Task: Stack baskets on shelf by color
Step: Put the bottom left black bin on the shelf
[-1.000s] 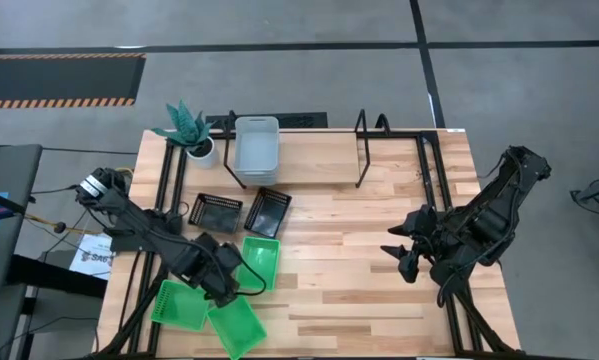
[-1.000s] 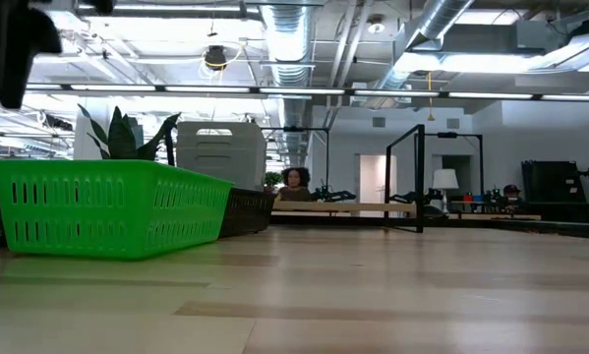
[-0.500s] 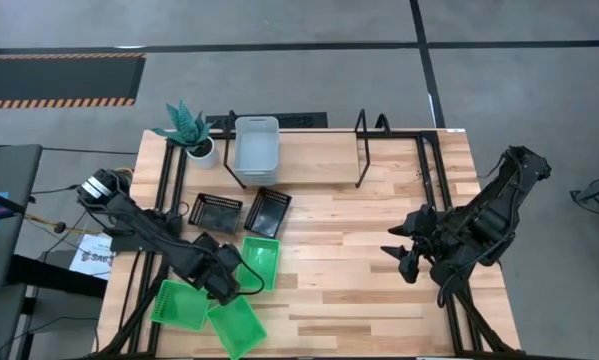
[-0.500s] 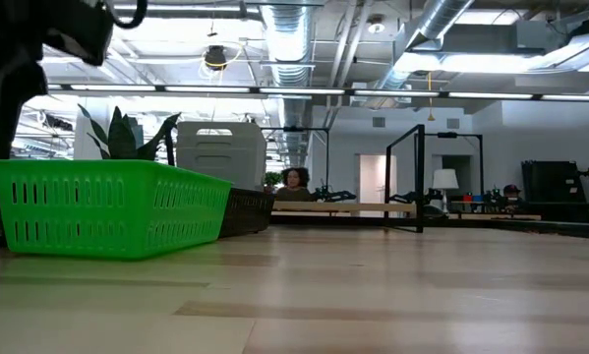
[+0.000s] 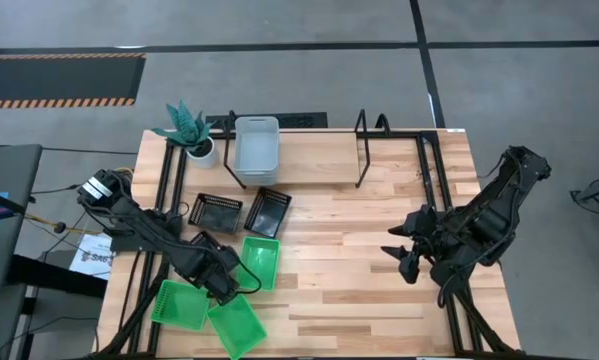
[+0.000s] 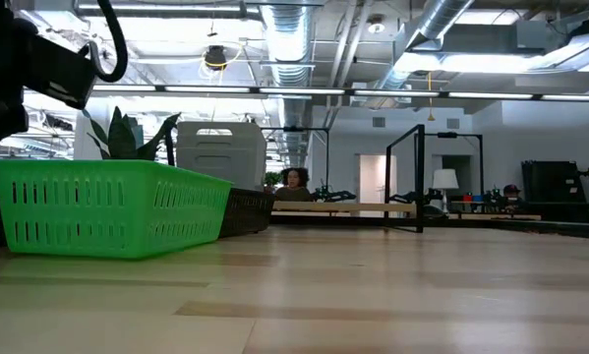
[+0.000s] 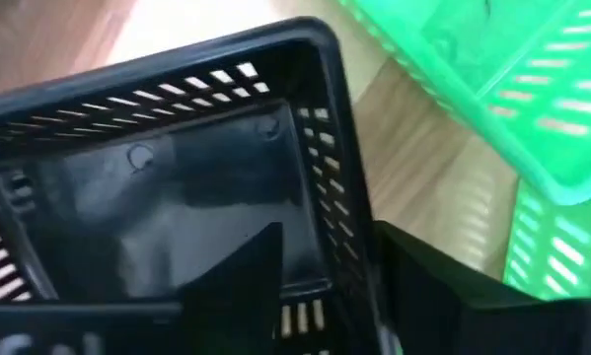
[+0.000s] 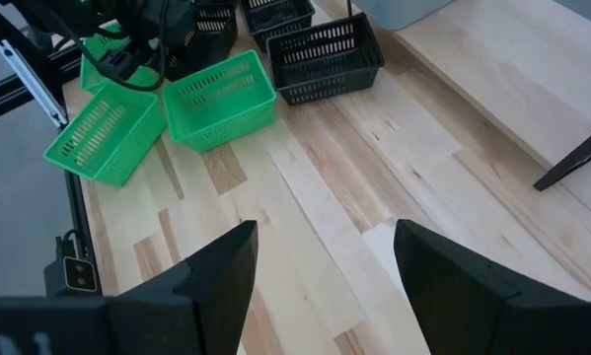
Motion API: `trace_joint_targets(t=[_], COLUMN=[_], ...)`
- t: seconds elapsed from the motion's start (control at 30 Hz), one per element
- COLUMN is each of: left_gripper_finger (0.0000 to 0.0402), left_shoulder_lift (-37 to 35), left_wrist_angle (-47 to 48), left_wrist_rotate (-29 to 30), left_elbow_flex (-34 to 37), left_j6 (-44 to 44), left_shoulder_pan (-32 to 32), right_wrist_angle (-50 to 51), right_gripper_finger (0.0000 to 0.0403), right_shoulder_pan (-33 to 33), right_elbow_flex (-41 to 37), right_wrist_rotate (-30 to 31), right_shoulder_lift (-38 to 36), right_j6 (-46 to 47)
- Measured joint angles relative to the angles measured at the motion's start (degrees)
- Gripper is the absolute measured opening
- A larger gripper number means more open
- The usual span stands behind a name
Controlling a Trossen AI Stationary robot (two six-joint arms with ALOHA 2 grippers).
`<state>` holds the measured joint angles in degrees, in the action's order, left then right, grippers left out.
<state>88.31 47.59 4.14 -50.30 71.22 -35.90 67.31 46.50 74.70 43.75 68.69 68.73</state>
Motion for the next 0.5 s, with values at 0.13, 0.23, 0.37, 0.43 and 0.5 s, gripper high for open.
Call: trace_joint_targets(t=[0.13, 0.23, 0.37, 0.43, 0.5], left_gripper_finger=[0.0048, 0.0010, 0.0004, 0.0002, 0.0001], left_shoulder_lift=[0.00, 0.00, -0.15, -0.17, -0.17], left_wrist_angle=[-0.29, -1.02, -0.85, -0.15, 2.26], left_wrist_rotate=[0.39, 0.54, -3.13, -4.17, -4.41], left_elbow_flex=[0.00, -0.02, -2.38, -5.21, -8.77], left_j6=[0.36, 0.81, -0.54, -1.97, -3.11], left_shoulder_pan=[0.00, 0.33, 1.39, 1.67, 1.84], right_wrist_angle=[0.17, 0.18, 0.20, 0.22, 0.22], right_gripper_finger=[0.0264, 0.0264, 0.0264, 0.0264, 0.0264], right_shoulder_pan=[0.00, 0.00, 0.00, -0.02, -0.02], right_elbow_flex=[0.00, 0.00, 0.00, 0.00, 0.00], right_wrist_rotate=[0.00, 0.00, 0.00, 0.00, 0.00], right_shoulder_lift=[0.00, 0.00, 0.00, 0.00, 0.00], right_j6=[-0.28, -0.40, -0.37, -0.37, -0.37])
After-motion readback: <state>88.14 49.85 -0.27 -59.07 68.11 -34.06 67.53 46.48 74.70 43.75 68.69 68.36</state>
